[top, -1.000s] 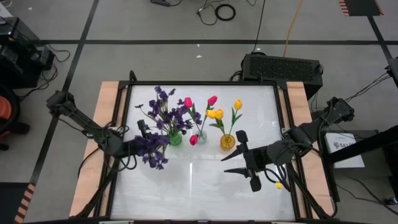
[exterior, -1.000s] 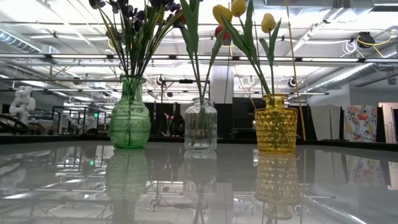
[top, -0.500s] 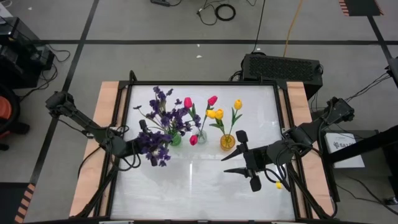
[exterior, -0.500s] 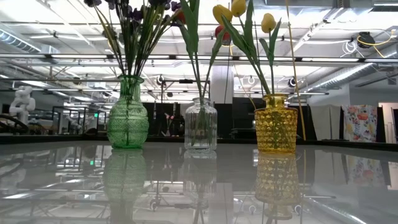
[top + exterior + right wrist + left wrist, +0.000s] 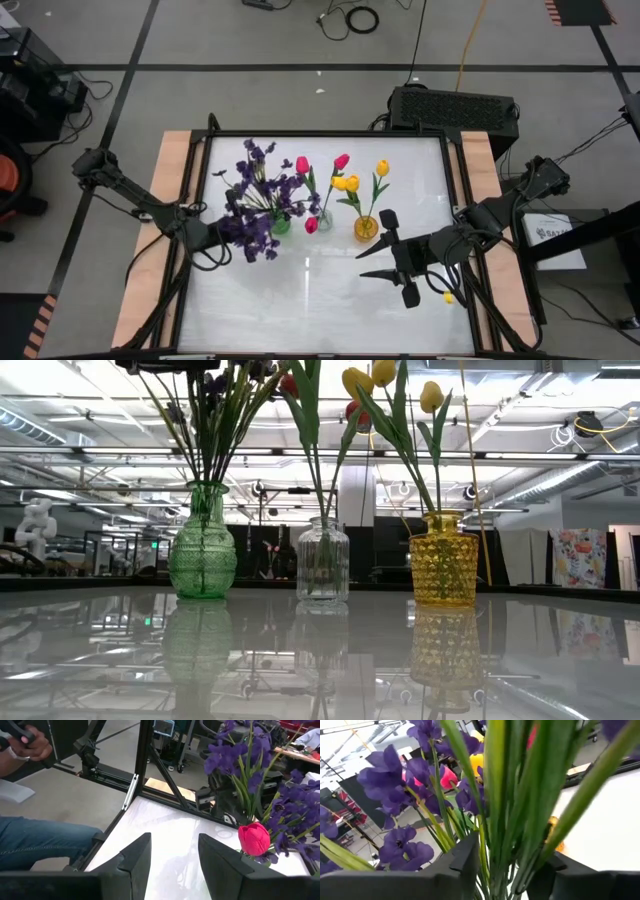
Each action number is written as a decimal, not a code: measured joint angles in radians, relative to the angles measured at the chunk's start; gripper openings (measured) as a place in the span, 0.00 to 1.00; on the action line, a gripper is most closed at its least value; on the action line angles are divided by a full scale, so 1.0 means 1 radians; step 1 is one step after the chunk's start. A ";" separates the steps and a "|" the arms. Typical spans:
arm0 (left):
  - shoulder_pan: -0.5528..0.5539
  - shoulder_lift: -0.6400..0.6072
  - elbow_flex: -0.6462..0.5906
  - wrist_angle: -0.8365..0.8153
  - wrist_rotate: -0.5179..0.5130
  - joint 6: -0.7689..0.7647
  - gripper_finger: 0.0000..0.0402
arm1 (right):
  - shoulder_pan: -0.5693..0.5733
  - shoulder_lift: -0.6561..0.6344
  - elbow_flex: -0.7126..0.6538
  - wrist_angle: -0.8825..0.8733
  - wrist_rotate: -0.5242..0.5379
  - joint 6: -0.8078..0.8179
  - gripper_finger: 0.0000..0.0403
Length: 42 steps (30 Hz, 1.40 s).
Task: Sort flowers into vase by color
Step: Put the purple flowers into the green vase
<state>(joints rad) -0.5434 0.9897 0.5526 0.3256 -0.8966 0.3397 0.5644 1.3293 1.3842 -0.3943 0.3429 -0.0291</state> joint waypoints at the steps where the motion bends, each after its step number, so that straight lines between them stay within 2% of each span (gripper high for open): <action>1: 0.000 0.000 0.000 -0.001 -0.004 -0.005 0.34 | 0.000 0.000 0.000 0.000 0.000 -0.001 0.38; 6: -0.002 0.000 0.001 -0.007 -0.077 -0.021 0.46 | 0.000 0.000 0.000 -0.001 0.000 -0.001 0.38; 11: -0.022 0.000 0.029 -0.029 -0.082 -0.021 0.55 | 0.000 0.000 0.000 -0.014 0.000 -0.004 0.38; 18: -0.063 0.000 0.054 -0.033 -0.084 -0.022 0.56 | -0.001 0.000 0.000 -0.016 0.000 -0.017 0.38; 22: -0.075 0.000 0.067 -0.040 -0.136 -0.021 0.59 | -0.002 0.000 0.000 -0.016 0.000 -0.017 0.38; 31: -0.089 -0.004 0.123 -0.074 -0.171 -0.013 0.80 | -0.008 0.005 0.000 -0.006 0.000 -0.037 0.38; 35: -0.089 -0.004 0.124 -0.079 -0.172 -0.015 0.85 | -0.043 0.043 0.000 0.073 0.002 -0.063 0.38; 42: -0.089 -0.004 0.124 -0.083 -0.181 -0.019 0.87 | -0.154 0.226 0.000 0.421 0.084 -0.175 0.38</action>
<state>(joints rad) -0.6319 0.9859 0.6769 0.2424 -1.0772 0.3202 0.4103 1.5553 1.3842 0.0268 0.4273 -0.2043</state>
